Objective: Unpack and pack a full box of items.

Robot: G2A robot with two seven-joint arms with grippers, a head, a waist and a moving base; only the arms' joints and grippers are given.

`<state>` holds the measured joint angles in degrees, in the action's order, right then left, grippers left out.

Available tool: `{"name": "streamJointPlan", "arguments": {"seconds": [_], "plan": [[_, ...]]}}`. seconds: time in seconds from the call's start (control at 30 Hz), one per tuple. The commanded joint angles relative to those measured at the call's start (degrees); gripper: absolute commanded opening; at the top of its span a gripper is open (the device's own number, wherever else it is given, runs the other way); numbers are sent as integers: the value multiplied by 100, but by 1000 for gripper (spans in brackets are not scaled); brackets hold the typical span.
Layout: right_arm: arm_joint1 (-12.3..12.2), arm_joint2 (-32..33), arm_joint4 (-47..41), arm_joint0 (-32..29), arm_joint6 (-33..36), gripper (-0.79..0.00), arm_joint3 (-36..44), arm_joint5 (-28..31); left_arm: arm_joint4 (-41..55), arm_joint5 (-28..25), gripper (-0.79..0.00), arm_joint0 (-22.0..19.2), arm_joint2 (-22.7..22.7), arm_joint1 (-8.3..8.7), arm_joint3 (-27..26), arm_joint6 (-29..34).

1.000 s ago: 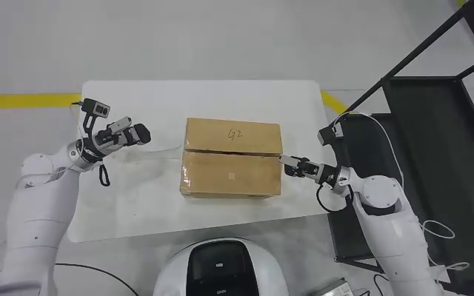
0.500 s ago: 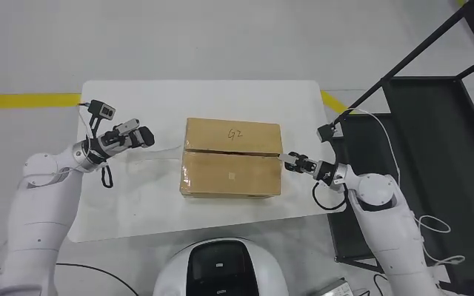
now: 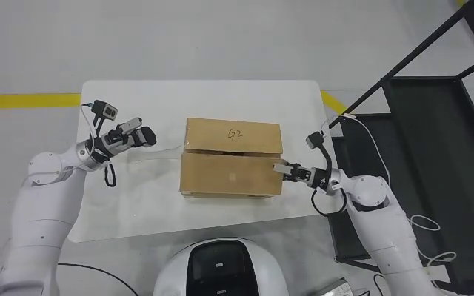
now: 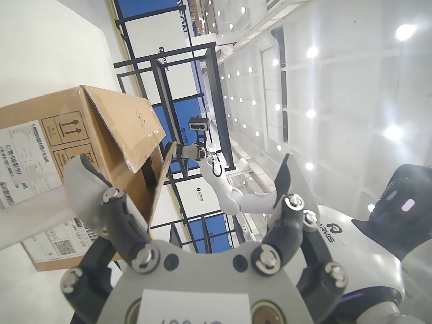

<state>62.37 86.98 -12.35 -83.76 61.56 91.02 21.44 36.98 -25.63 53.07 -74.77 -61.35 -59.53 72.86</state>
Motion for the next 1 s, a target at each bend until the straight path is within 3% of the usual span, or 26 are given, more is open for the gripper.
{"name": "streamJointPlan", "arguments": {"seconds": [0.0,0.23,0.6,0.97], "plan": [[-12,15,-370,18,231,0,-34,-12,44,1,0,-12,1,-4,23,14],[-90,195,-1026,-41,1023,0,22,142,124,-10,0,-66,8,-14,117,37],[-207,151,-1231,-657,2012,0,840,115,166,-38,0,-116,18,-23,177,69],[-269,-628,-71,-687,1941,0,710,141,184,-27,0,-166,77,-39,207,153]]}}
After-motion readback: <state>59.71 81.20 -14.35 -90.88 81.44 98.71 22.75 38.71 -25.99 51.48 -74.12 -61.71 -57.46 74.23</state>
